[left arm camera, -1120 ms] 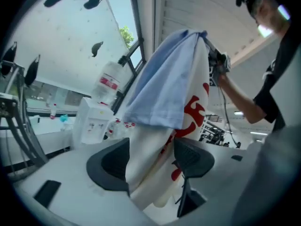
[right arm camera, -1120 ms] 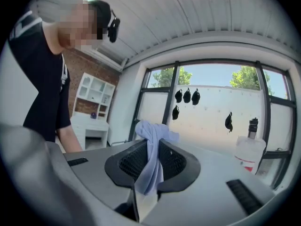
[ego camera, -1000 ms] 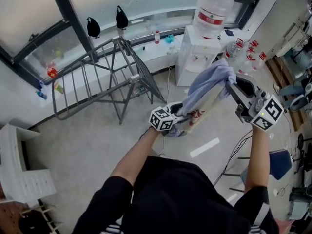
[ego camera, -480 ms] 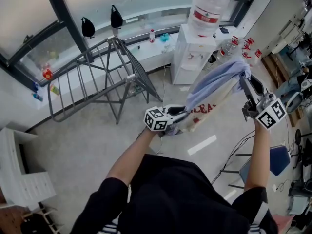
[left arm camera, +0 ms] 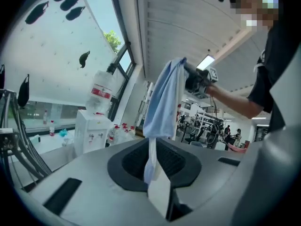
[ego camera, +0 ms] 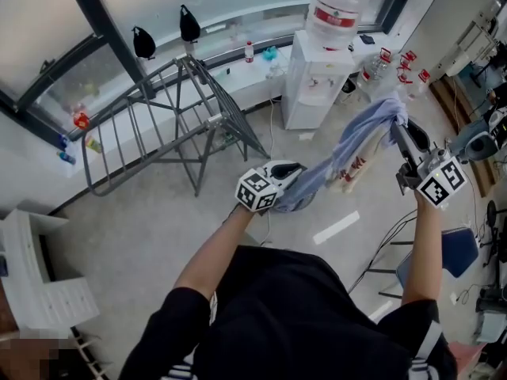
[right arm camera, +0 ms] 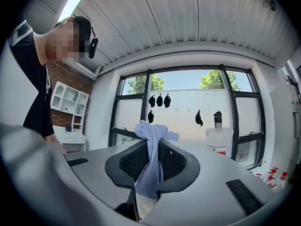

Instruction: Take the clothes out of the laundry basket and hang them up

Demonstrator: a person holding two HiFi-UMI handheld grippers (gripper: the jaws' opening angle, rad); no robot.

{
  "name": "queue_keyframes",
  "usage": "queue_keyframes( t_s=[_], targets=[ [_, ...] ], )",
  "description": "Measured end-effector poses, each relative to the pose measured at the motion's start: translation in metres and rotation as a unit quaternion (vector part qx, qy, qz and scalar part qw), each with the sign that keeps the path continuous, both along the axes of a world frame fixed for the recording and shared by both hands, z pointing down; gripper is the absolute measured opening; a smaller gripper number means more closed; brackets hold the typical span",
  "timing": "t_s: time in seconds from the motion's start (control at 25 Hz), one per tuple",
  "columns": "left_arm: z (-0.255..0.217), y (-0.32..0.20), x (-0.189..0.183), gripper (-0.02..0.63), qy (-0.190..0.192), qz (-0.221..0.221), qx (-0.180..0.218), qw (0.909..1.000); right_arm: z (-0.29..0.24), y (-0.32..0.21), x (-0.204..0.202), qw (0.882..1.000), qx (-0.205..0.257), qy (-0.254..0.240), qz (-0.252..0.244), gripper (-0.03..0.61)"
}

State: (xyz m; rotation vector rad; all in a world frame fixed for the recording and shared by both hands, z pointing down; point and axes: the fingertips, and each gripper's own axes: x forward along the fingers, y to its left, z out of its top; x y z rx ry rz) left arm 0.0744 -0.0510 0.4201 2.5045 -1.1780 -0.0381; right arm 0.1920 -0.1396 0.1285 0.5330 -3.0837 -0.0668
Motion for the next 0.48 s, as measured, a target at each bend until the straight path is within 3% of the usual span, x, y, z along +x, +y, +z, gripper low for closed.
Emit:
queue_keyframes(
  t_s=[0.2, 0.4, 0.48],
  targets=[
    [0.01, -0.033, 0.029, 0.187, 0.019, 0.015, -0.028, 0.9993, -0.055, 0.033, -0.01, 0.997, 0.022, -0.025, -0.074, 0.06],
    [0.003, -0.059, 0.063, 0.262, -0.012, 0.056, -0.019, 0.9982, -0.09, 0.048, 0.008, 0.994, 0.046, -0.032, -0.096, 0.06],
    [-0.005, -0.06, 0.077, 0.268, -0.003, 0.089, -0.004, 0.996, -0.096, 0.052, 0.015, 0.993, 0.048, -0.038, -0.102, 0.06]
  ],
)
